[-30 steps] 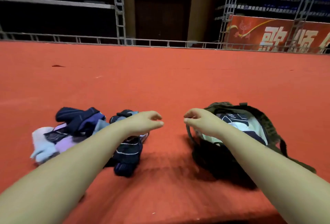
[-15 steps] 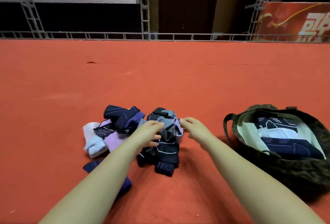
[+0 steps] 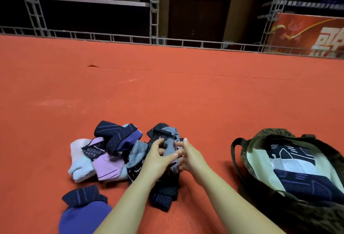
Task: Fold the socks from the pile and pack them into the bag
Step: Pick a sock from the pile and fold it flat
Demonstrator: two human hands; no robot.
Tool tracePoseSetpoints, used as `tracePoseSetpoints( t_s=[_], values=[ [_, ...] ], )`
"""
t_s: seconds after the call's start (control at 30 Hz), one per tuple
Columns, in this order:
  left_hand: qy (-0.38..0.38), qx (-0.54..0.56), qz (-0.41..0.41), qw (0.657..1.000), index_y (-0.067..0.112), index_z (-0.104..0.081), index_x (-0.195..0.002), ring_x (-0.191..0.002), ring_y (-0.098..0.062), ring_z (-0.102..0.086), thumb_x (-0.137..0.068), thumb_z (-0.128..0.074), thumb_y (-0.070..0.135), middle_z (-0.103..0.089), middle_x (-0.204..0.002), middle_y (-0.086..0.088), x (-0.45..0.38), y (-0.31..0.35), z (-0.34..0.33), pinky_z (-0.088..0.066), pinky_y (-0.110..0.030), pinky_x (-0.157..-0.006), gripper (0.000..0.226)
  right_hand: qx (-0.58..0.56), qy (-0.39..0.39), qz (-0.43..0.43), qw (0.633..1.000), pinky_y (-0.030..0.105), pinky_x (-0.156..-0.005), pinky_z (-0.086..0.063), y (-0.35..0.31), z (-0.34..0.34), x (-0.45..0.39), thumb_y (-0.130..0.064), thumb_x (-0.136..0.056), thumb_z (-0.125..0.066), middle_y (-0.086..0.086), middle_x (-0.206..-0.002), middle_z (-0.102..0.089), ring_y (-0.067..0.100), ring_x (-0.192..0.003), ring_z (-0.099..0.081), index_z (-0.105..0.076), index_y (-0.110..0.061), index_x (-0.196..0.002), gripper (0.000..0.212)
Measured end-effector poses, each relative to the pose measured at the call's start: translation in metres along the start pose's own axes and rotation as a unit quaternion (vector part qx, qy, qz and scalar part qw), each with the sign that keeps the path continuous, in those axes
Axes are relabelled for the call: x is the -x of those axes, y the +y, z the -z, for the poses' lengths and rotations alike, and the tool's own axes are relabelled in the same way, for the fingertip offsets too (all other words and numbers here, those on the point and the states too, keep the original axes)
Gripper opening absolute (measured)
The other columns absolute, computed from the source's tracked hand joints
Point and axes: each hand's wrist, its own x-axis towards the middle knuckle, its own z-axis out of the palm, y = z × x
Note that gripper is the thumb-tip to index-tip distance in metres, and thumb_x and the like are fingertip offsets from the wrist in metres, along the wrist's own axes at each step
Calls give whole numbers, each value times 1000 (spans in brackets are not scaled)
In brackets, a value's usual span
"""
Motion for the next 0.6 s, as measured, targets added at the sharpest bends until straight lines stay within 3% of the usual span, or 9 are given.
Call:
tracePoseSetpoints(
  t_s=[0.17,0.23,0.3,0.37,0.43,0.5,0.6],
  values=[
    [-114,63,-44,990,15,-58,-107,-68,-8,-54,-62,-70,21,-56,-79,-3,22,-10,-17,-45,-19,-66,48,8,14,29,999,23,-49,-32,16,27,21,-40,-102,-27,-2,-54,-54,12,-42,-43,-57,-20,-109,36],
    [-140,108,-42,983,12,-58,-93,-62,-5,-52,-63,-68,18,-54,-73,-2,30,-10,-19,-44,-17,-60,32,66,-6,41,997,23,-52,-37,13,33,37,-48,-99,-31,-5,-58,-54,7,-47,-45,-65,-20,-98,44],
    [-153,134,-36,978,11,-55,-82,-54,-3,-49,-67,-64,23,-53,-65,3,38,-5,-21,-41,-17,-51,21,180,-16,111,977,17,-67,-43,11,43,50,-50,-95,-31,-9,-74,-58,-6,-62,-51,-69,-21,-92,48],
    [-146,129,-46,980,12,-51,-73,-51,-3,-44,-68,-64,39,-46,-58,7,44,-2,-24,-36,-18,-49,31,310,-5,181,933,18,-97,-36,12,53,59,-55,-88,-27,-12,-106,-55,-11,-102,-45,-69,-31,-88,48],
    [-127,100,-66,985,13,-47,-69,-49,-7,-35,-64,-60,56,-39,-56,5,49,-1,-28,-29,-21,-48,45,398,-5,211,893,25,-111,-20,14,62,66,-64,-78,-18,-23,-125,-42,1,-126,-30,-62,-41,-82,50],
    [-109,65,-90,988,10,-50,-68,-50,-10,-34,-67,-57,61,-39,-57,2,53,-1,-31,-27,-25,-49,52,407,-6,227,884,32,-114,-18,17,67,67,-67,-82,-16,-20,-128,-47,7,-132,-31,-53,-50,-80,41],
    [-85,20,-126,988,2,-54,-66,-58,-12,-40,-71,-49,67,-45,-61,-1,56,10,-33,-33,-31,-58,65,279,57,187,940,32,-105,-34,4,71,72,-55,-89,-32,-8,-123,-55,7,-116,-47,-52,-40,-104,29]
  ],
)
